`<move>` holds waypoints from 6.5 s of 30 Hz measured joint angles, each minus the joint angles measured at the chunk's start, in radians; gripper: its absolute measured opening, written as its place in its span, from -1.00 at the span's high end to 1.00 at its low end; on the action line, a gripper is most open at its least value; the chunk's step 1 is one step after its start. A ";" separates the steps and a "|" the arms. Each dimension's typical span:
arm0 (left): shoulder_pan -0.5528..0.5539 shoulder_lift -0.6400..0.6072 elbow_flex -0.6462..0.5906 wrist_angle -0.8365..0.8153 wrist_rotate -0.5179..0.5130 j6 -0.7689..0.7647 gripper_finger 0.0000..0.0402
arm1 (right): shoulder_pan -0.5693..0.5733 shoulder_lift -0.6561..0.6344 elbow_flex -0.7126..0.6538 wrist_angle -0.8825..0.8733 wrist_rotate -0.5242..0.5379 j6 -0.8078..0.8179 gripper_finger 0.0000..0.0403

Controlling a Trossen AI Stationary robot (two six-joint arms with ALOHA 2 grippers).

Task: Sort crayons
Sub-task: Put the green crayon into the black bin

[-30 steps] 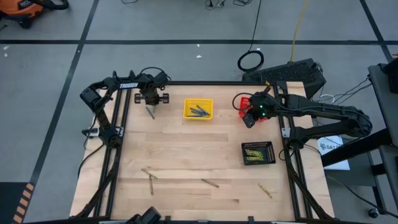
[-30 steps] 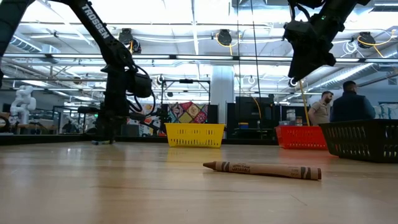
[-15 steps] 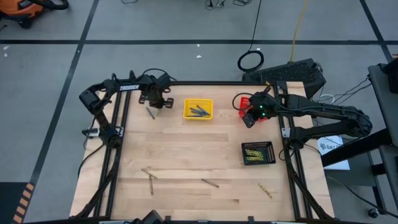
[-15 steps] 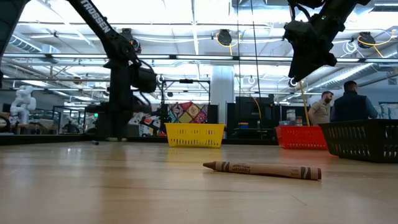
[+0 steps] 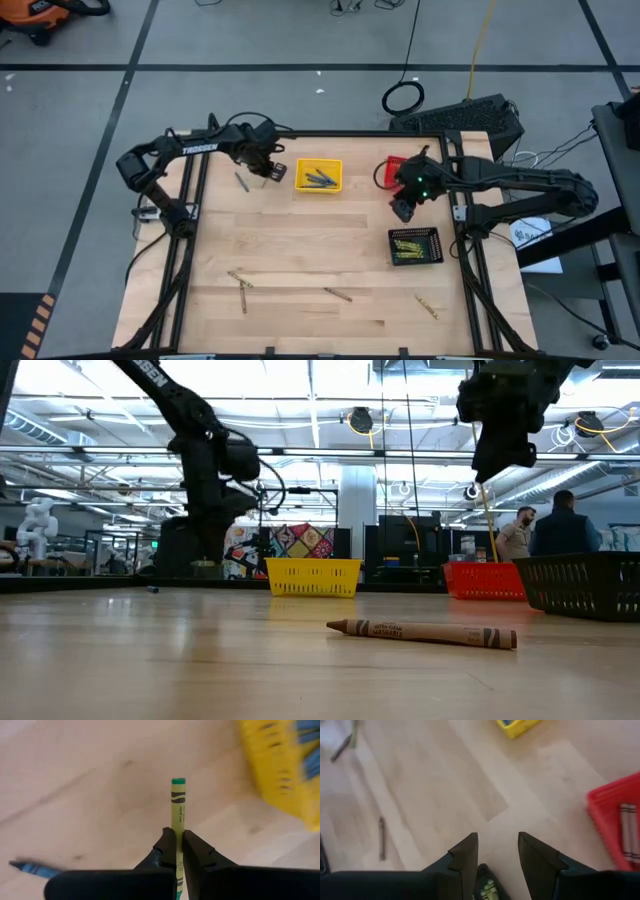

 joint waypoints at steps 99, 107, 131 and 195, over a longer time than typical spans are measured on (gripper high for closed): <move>-0.809 -0.138 0.002 1.075 -0.023 0.282 0.97 | 0.466 0.354 0.000 1.145 0.282 -0.402 0.95; -0.809 -0.138 0.002 1.068 -0.024 0.282 0.97 | 0.466 0.354 0.000 1.128 0.282 -0.349 0.98; -0.812 -0.139 0.002 0.949 -0.022 0.278 0.67 | 0.542 0.310 -0.001 0.690 0.288 -0.097 1.00; -0.999 -0.138 0.002 0.521 -0.022 0.057 0.67 | 0.688 0.454 0.000 -0.321 0.129 0.345 0.96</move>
